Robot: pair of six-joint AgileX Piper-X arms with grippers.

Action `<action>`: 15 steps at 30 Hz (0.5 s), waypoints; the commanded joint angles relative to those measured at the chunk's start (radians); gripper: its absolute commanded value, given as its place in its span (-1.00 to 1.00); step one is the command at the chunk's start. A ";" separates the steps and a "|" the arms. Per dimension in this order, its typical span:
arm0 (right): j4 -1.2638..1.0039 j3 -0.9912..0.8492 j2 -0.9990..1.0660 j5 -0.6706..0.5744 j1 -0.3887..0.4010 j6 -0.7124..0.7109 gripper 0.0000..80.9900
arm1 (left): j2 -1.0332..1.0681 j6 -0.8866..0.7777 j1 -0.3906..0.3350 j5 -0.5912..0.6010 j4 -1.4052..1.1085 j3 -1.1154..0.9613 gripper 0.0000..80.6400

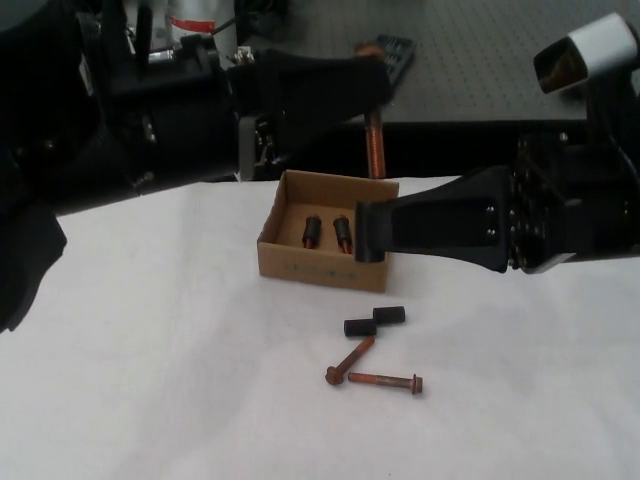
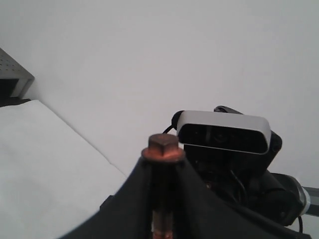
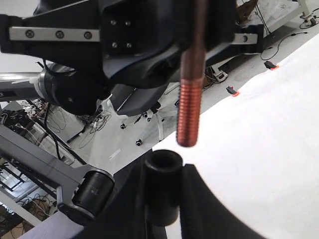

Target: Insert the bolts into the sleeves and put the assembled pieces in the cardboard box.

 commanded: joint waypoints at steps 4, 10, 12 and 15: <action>0.002 -0.005 -0.004 -0.019 0.002 -0.009 -0.95 | -0.009 0.009 0.000 0.010 -0.029 -0.010 -0.98; 0.002 -0.005 -0.004 -0.019 0.001 -0.027 -0.95 | -0.009 0.002 0.000 0.042 -0.027 -0.010 -0.98; 0.002 -0.005 -0.004 -0.019 0.001 -0.028 -0.95 | -0.009 0.002 0.000 0.042 -0.018 -0.010 -0.98; 0.000 -0.005 -0.004 -0.015 0.001 -0.028 -0.95 | -0.009 0.004 0.000 0.064 -0.001 -0.010 -0.98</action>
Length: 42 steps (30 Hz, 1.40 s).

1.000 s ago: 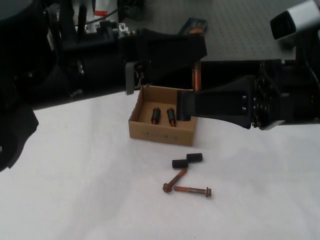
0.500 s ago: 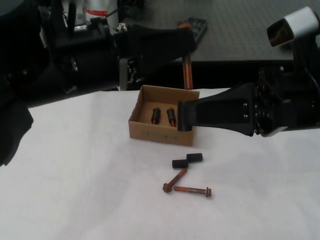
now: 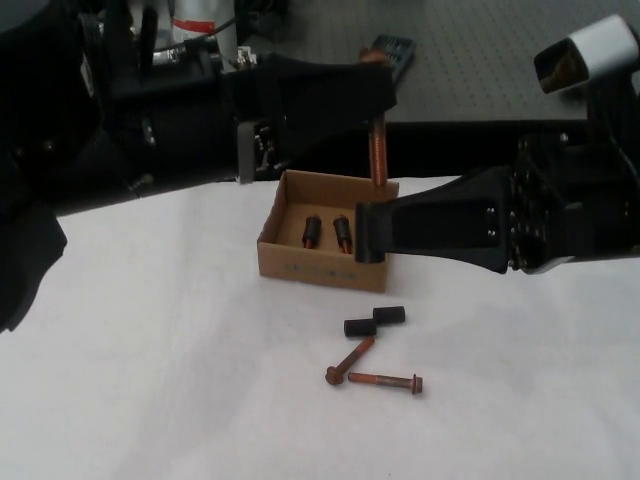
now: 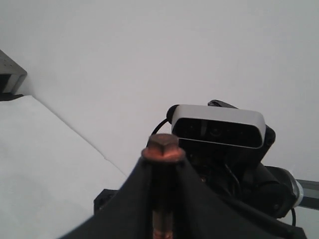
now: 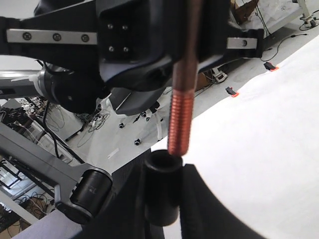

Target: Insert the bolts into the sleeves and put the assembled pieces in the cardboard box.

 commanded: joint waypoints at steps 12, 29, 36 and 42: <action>-0.001 -0.005 -0.004 -0.015 -0.001 -0.012 -0.95 | -0.009 0.004 0.000 0.061 0.018 -0.010 -0.98; -0.001 -0.005 -0.004 -0.008 -0.038 -0.012 -0.95 | -0.009 0.004 0.000 0.061 0.018 -0.010 -0.98; -0.001 -0.005 -0.004 -0.023 -0.038 -0.012 -0.95 | -0.009 0.004 0.000 0.090 0.029 -0.010 -0.98; -0.001 -0.005 -0.004 -0.058 -0.038 -0.012 -0.95 | -0.009 0.004 0.000 0.139 0.074 -0.010 -0.98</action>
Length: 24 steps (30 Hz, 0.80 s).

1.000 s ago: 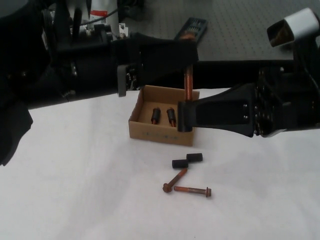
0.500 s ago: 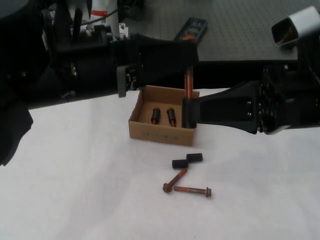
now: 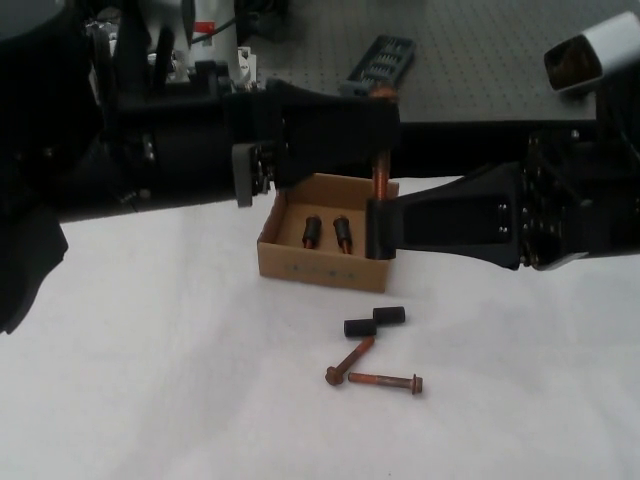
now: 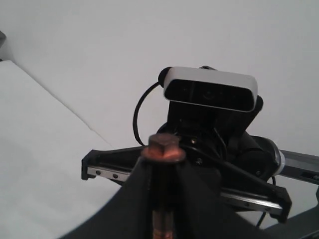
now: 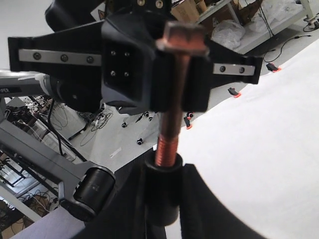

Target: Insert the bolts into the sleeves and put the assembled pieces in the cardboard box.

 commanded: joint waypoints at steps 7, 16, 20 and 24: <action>-0.004 -0.005 -0.004 -0.021 -0.010 -0.007 -0.95 | -0.009 0.004 0.000 0.123 0.016 -0.010 -0.98; -0.004 -0.005 -0.004 0.017 -0.010 -0.007 -0.95 | -0.009 0.004 0.000 0.133 0.013 -0.010 -0.98; -0.004 -0.005 -0.004 0.017 -0.010 -0.007 -0.95 | -0.009 0.004 0.000 0.157 0.013 -0.010 -0.98; -0.004 -0.005 -0.004 0.055 -0.010 -0.004 -0.95 | -0.009 0.004 0.000 0.157 0.013 -0.010 -0.98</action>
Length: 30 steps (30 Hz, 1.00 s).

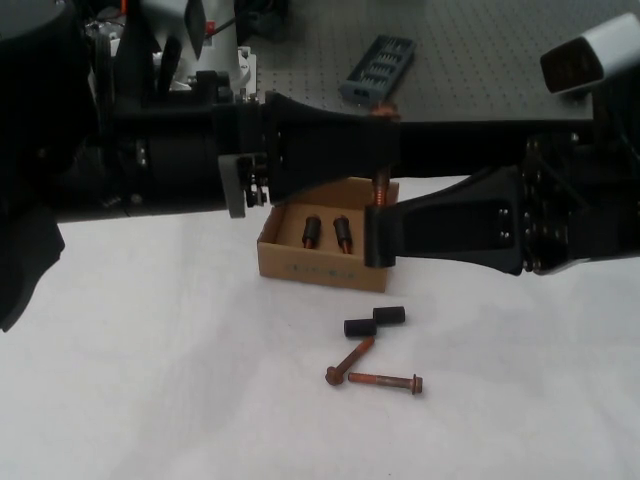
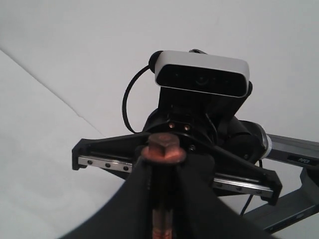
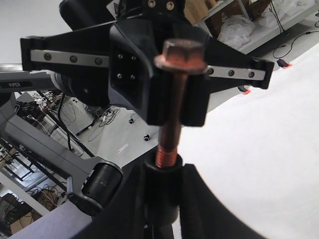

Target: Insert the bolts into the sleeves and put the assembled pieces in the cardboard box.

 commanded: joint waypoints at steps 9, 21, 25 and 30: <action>-0.004 -0.007 -0.004 0.124 -0.010 0.019 -0.95 | -0.011 0.047 -0.003 0.057 -0.005 -0.010 -0.98; -0.016 -0.010 -0.004 0.124 -0.010 0.022 -0.95 | -0.011 0.071 -0.003 0.130 -0.005 -0.010 -0.98; -0.019 -0.010 -0.004 0.125 -0.010 0.022 -0.95 | -0.011 0.071 -0.003 0.130 -0.005 -0.010 -0.98; -0.019 -0.010 -0.004 0.125 -0.010 0.022 -0.95 | -0.011 0.071 -0.003 0.123 -0.005 -0.010 -0.98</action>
